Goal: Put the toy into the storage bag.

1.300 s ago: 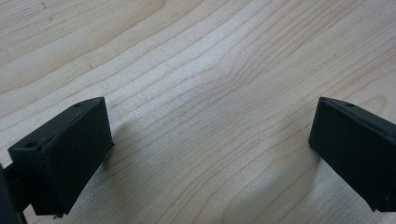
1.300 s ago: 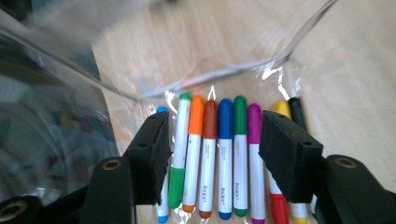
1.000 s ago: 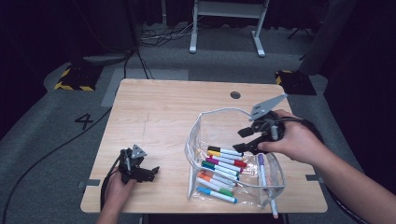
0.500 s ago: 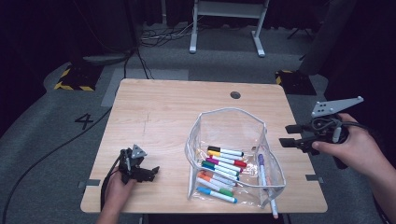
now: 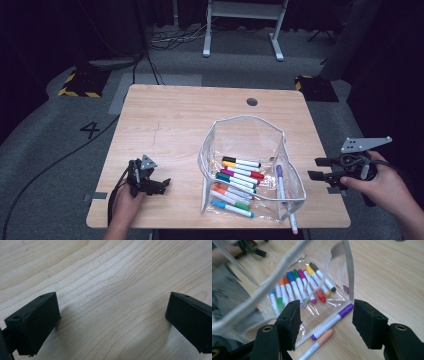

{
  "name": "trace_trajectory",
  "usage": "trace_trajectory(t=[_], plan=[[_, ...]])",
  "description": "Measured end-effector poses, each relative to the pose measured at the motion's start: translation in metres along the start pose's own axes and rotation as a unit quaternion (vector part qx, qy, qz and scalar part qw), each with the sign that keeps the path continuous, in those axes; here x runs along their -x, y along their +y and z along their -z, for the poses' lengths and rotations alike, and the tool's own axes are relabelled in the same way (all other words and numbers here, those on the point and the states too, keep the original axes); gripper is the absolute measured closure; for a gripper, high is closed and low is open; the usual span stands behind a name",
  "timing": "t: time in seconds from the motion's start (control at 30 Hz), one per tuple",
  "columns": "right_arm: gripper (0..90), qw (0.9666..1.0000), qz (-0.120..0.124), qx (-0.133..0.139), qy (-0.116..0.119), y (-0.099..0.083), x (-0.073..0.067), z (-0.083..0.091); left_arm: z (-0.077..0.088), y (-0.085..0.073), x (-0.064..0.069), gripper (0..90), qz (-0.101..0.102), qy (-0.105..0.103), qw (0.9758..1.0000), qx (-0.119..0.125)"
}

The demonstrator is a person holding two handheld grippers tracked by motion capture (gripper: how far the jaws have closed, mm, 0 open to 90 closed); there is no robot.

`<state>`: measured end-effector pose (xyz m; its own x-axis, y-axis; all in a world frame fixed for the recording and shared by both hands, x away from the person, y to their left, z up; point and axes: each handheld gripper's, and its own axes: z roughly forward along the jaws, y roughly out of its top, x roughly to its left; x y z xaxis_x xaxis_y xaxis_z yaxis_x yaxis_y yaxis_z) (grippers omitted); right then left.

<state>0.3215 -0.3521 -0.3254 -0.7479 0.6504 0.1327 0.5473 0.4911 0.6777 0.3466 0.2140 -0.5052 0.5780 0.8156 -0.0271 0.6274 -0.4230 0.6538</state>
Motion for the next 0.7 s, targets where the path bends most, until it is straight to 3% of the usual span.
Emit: trace_trajectory(t=[0.33, 0.47, 0.7], plan=[[38.2, 0.9993, -0.026, -0.027, -0.007, -0.057, 0.004, -0.045, 0.000, 0.000, 0.000, 0.0, 0.000, 0.000, 1.0000, 0.000], [37.7, 0.9981, -0.037, -0.049, 0.006, -0.080, -0.002, -0.066, 0.000, 0.000, 0.000, 0.0, 0.001, 0.000, 1.0000, 0.000], [37.6, 0.9964, -0.046, -0.071, 0.007, -0.103, -0.008, -0.087, 0.000, 0.000, 0.000, 0.0, 0.001, 0.000, 1.0000, 0.000]])
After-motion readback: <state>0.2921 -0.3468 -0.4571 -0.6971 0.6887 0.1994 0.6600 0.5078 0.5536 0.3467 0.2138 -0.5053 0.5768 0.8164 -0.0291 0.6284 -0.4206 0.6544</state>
